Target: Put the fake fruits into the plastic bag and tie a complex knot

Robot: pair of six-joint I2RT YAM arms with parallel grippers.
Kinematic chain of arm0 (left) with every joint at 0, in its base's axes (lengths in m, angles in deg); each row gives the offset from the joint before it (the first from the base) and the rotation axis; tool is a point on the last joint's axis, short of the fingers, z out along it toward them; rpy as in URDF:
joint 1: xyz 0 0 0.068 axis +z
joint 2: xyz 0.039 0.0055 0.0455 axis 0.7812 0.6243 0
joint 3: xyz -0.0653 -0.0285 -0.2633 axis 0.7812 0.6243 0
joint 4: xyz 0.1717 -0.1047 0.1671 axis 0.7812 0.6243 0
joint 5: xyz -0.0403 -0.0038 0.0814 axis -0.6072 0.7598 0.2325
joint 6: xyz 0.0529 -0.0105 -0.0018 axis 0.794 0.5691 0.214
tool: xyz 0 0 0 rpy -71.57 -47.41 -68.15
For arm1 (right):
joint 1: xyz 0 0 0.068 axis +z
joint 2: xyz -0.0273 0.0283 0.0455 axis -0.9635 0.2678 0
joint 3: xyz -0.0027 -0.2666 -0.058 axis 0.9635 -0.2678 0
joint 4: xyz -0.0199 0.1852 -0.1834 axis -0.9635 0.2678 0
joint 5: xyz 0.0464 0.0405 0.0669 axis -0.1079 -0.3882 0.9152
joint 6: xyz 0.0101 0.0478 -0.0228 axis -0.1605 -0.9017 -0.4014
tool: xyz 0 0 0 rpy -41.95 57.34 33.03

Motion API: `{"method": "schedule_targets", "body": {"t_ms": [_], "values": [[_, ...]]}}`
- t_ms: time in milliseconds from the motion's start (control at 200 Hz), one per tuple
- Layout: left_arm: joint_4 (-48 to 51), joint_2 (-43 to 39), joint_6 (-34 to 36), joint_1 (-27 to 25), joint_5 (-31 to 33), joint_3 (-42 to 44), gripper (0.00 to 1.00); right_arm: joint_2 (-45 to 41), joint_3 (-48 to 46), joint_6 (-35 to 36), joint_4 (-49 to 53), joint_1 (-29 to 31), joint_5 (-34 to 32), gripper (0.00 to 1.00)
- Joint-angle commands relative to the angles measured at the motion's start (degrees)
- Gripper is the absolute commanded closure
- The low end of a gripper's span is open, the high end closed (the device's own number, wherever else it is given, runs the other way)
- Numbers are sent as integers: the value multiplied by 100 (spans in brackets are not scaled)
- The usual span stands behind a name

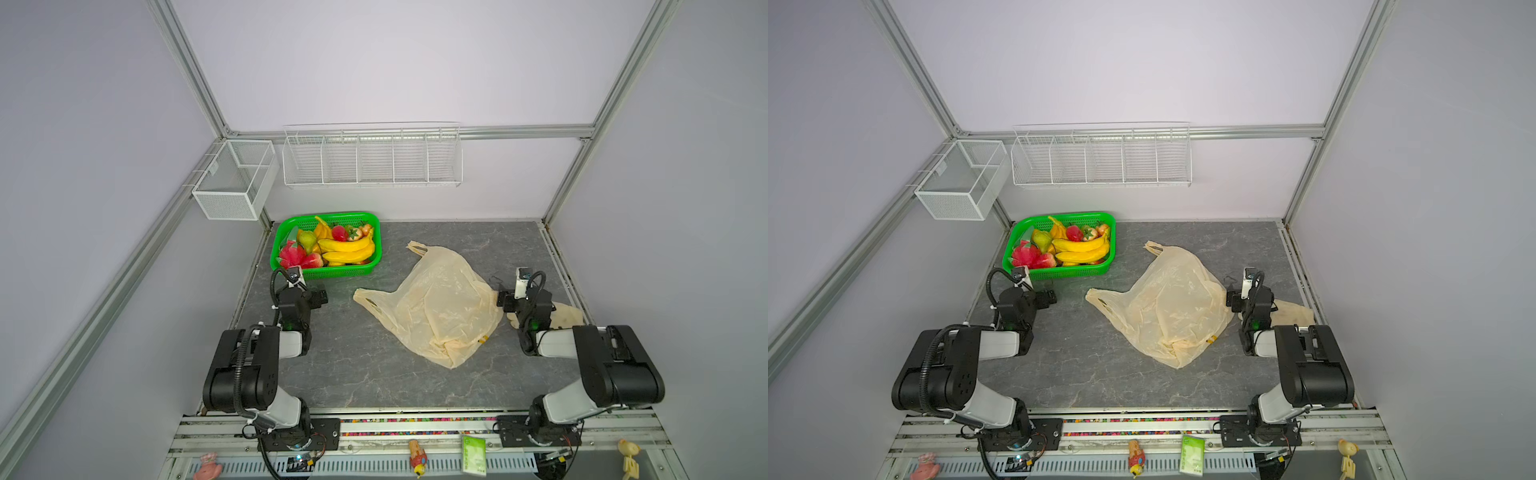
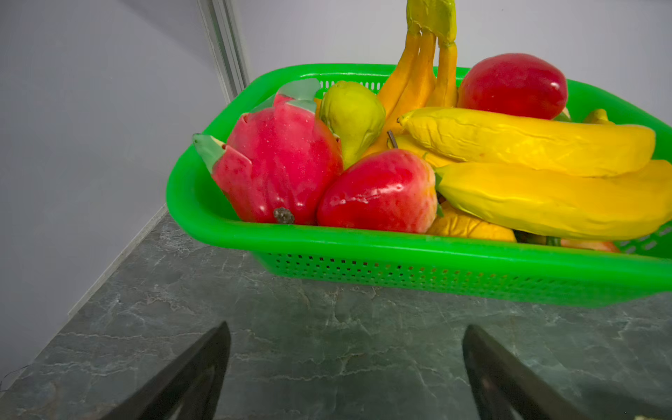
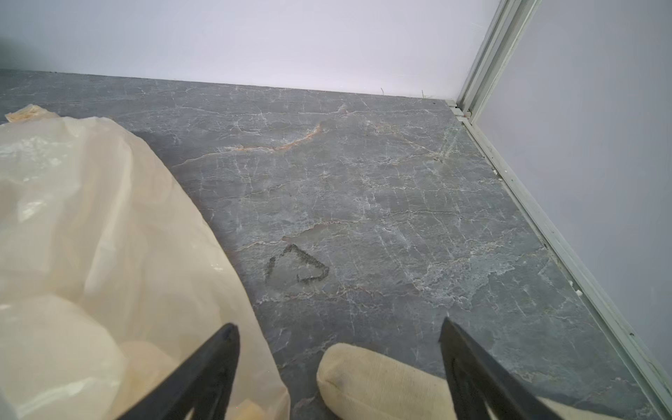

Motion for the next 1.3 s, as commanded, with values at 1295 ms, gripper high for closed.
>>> {"method": "schedule_targets", "body": {"t_ms": [1295], "values": [[280,-653,-14,23,-63,13,1,-768,32,38,530,100,-181,11]]}}
